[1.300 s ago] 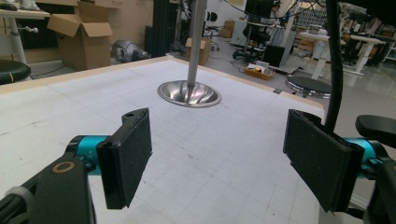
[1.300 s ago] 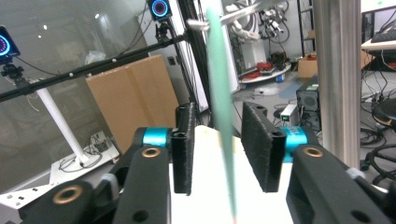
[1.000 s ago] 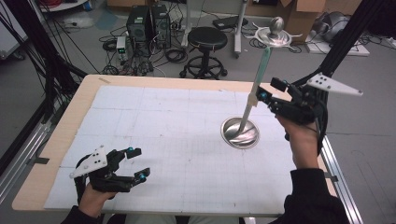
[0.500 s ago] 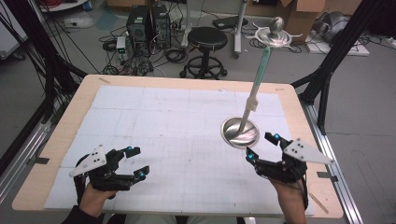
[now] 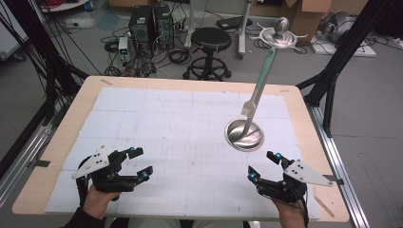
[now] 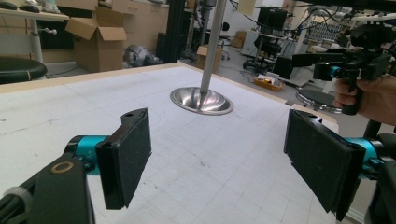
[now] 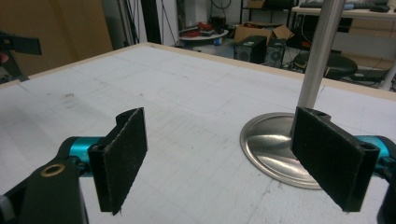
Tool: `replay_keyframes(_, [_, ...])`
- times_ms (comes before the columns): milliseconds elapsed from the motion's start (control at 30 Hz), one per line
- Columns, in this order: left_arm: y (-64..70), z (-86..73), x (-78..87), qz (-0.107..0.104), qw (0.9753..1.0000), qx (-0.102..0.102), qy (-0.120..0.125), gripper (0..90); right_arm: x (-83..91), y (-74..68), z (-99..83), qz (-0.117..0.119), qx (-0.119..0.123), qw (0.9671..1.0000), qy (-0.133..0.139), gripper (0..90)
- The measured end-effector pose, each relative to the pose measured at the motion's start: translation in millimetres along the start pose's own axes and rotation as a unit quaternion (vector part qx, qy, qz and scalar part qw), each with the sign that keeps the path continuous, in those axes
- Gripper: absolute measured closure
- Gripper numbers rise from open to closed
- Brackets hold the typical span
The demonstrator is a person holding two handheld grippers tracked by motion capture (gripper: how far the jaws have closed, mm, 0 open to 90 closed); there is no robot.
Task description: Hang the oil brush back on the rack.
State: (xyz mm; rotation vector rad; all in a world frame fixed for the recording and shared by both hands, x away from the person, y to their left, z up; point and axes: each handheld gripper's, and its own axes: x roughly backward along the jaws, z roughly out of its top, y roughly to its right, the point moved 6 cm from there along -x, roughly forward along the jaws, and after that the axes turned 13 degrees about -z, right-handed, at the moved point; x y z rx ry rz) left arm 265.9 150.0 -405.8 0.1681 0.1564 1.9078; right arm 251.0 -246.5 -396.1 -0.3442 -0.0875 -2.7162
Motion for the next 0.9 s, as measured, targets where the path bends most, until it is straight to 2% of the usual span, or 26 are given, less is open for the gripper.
replay_keyframes(167, [3.4,-0.9,-0.5,-0.003,1.0,-0.004,-0.006,23.5,2.8,-1.6,1.4,0.0,0.001,1.0,0.007,17.2])
replay_keyframes(400, [3.0,-1.8,-1.6,-0.004,0.9999,-0.004,-0.009,23.5,0.8,-1.7,-0.8,0.003,-0.003,1.0,-0.003,17.2])
replay_keyframes(900, [3.3,-1.9,-2.0,-0.007,0.9999,-0.002,-0.008,23.5,0.7,-1.5,-1.6,0.002,0.001,1.0,-0.001,17.2])
